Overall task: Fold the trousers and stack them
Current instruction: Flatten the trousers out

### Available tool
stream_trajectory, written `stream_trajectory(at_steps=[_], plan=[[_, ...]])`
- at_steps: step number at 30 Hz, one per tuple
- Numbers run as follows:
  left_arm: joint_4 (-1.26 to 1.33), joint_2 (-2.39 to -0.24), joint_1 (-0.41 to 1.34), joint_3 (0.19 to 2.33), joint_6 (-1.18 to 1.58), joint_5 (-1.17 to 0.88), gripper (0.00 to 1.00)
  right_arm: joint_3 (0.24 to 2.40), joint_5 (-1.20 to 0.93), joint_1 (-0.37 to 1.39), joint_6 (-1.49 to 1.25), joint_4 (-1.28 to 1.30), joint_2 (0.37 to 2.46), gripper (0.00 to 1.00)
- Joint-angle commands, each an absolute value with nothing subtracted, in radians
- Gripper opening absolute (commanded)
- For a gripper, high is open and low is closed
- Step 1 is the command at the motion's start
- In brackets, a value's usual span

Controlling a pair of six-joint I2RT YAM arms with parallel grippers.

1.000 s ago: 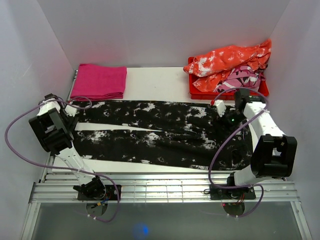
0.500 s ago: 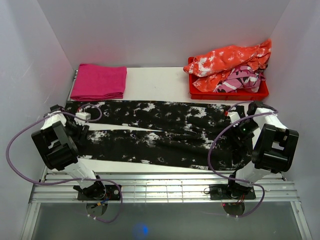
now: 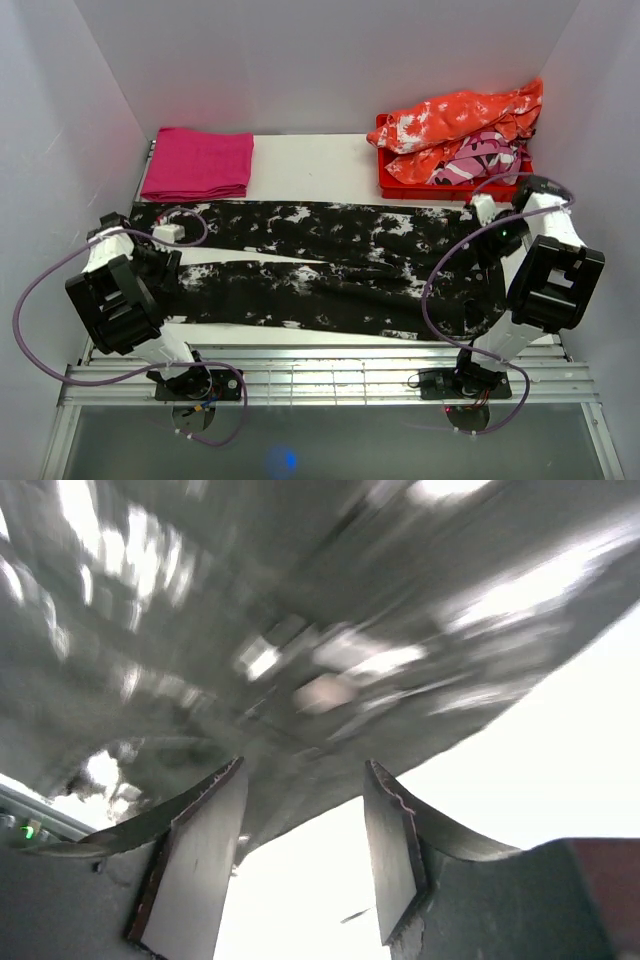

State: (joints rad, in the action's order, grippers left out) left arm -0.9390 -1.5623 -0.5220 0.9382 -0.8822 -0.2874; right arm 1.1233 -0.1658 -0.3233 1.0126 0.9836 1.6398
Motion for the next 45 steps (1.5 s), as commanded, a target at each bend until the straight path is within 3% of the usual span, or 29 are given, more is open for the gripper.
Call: stream_trajectory(at_steps=[1,5,12,24,31,34,41,43,45], plan=[[-0.977,-1.578,-0.512,1.159,-0.789,-0.480,0.59,1.408,-0.380,-0.298,0.924,1.086,1.695,0.56],[-0.930,-1.735,-0.453,1.388,-0.671,-0.525,0.59,1.569,-0.413,-0.212,0.812,1.022,1.811,0.54],[-0.784,-1.960,-0.391,1.511,-0.528,-0.460,0.59,1.542,-0.347,-0.124,0.733,0.862,1.922,0.52],[-0.747,-1.915,-0.379,1.209,-0.595,-0.377,0.51,1.246,-0.181,-0.132,0.956,0.732,1.888,0.47],[-0.819,-1.776,-0.383,1.069,-0.683,-0.356,0.48,1.278,-0.233,-0.169,1.063,0.851,1.790,0.47],[-0.839,-1.737,-0.383,1.129,-0.686,-0.377,0.53,1.388,-0.256,-0.186,1.081,0.888,1.795,0.54],[-0.773,-1.689,-0.397,1.317,-0.703,-0.451,0.77,1.659,-0.238,-0.224,1.192,0.978,1.959,0.68],[-0.694,-1.674,-0.408,1.331,-0.706,-0.463,0.90,1.704,-0.239,-0.227,1.219,0.992,1.989,0.72],[-0.637,-1.671,-0.411,1.338,-0.704,-0.462,0.94,1.759,-0.244,-0.230,1.267,1.014,2.034,0.73]])
